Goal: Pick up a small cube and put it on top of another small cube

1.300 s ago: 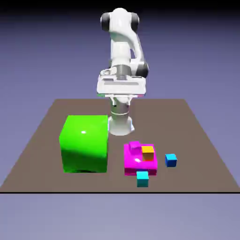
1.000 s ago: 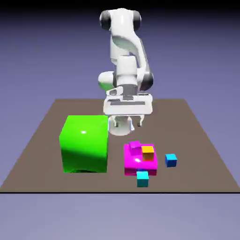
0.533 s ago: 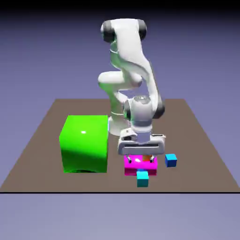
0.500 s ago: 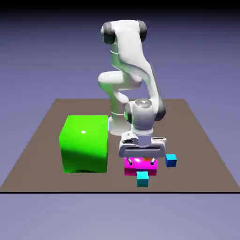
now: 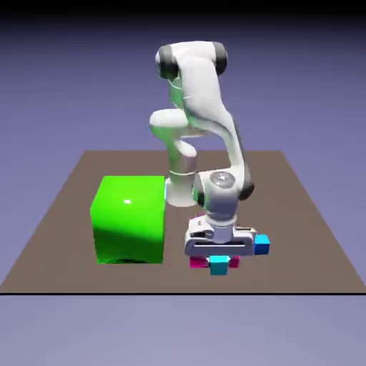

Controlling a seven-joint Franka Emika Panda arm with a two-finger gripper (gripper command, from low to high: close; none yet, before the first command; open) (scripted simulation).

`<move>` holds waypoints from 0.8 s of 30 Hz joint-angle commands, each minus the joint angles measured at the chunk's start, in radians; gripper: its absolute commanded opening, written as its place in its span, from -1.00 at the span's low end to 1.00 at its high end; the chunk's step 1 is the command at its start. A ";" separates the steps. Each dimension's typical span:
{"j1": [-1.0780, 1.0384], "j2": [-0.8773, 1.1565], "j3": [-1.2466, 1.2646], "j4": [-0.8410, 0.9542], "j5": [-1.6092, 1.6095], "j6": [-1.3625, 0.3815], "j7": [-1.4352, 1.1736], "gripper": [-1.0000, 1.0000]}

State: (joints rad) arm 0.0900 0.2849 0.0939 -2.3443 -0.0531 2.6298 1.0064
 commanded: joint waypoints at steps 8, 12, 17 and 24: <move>0.042 -0.290 -0.041 -0.155 0.037 -0.126 -0.286 -1.00; 0.063 -0.435 -0.062 -0.233 0.056 -0.190 -0.430 -1.00; 0.089 -0.616 -0.087 -0.330 0.079 -0.268 -0.609 -1.00; 0.077 -0.561 -0.053 -0.439 0.057 -0.140 -0.648 -1.00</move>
State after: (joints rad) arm 0.1673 -0.2758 0.0409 -2.7836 0.0061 2.4894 0.3574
